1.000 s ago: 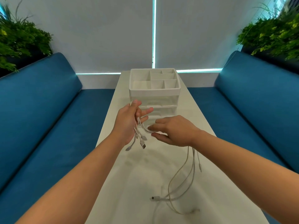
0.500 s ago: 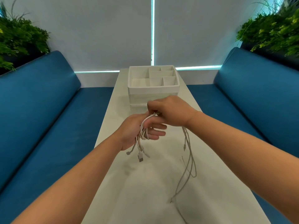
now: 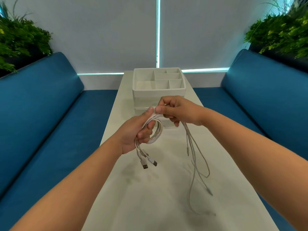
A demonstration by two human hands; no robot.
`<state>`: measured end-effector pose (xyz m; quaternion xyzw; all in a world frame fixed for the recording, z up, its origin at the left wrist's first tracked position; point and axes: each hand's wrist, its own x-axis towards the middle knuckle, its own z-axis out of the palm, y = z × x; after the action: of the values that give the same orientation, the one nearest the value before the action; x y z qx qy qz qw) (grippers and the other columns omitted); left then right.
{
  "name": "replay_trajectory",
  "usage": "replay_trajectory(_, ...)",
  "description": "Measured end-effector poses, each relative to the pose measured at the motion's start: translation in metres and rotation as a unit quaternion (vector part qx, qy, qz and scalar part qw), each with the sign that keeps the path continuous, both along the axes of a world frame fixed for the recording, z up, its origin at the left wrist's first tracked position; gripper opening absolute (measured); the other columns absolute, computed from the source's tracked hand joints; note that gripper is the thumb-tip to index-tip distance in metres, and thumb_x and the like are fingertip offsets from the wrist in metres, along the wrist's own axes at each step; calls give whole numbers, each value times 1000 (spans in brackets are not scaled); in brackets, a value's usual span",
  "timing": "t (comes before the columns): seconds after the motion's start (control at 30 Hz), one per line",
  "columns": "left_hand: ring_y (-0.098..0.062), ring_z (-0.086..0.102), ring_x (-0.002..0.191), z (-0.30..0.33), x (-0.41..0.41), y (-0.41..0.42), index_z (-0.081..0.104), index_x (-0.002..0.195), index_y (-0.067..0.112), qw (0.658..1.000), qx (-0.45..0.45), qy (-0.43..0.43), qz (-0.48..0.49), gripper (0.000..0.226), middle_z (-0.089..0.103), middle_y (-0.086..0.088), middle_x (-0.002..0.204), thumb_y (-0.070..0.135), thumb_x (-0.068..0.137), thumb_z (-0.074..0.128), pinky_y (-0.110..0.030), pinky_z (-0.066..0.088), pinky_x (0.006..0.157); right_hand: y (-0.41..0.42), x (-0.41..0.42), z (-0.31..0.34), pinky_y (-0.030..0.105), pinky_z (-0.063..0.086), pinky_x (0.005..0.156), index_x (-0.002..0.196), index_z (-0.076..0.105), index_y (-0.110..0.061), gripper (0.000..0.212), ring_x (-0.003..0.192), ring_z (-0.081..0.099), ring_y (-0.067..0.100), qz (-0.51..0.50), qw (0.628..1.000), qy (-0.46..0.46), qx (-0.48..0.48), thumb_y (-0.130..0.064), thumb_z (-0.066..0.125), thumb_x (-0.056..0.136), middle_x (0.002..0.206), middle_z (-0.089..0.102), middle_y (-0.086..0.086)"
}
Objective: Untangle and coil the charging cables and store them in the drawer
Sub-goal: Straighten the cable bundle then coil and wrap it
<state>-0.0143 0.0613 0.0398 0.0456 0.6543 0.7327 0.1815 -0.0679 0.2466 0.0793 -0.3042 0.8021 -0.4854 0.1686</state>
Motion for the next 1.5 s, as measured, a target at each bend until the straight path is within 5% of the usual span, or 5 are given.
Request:
replay_trajectory(0.27,-5,20,34,8,3,3,58,65,13,993,116,-11,-34,42,27,7,38,45,90,49,-22,16,43,4,1,5,18,23,45,62,55,-22,28,47,24,8,-27,995,-47,-88,-29,66,87,53,31,-6)
replay_trajectory(1.03,-7,23,36,21,11,-8,60,78,8,933,354,11,55,49,29,7,41,39,103,31,-18,21,41,-16,27,-47,24,43,59,107,61,-21,19,60,42,5,-124,985,90,-85,-29,46,101,70,47,-3)
replay_trajectory(1.2,-6,25,37,22,14,-6,63,86,7,925,366,44,96,45,30,8,45,35,104,33,-17,27,41,-23,40,-61,16,46,82,143,39,-36,41,89,56,-10,-111,986,124,-12,-26,40,103,96,55,-43)
replay_trajectory(1.27,-6,26,40,20,13,-3,64,95,5,924,362,51,116,45,31,7,48,35,105,33,-17,29,44,-28,42,-66,32,48,92,149,23,-41,47,114,57,12,-126,971,190,70,-32,35,103,130,55,-21)
replay_trajectory(1.5,-7,40,53,6,15,6,58,121,-1,936,280,70,201,45,45,3,64,33,105,33,-23,44,57,-29,55,-70,42,40,58,109,25,-15,14,60,47,37,-73,920,265,280,-21,33,100,63,46,3)
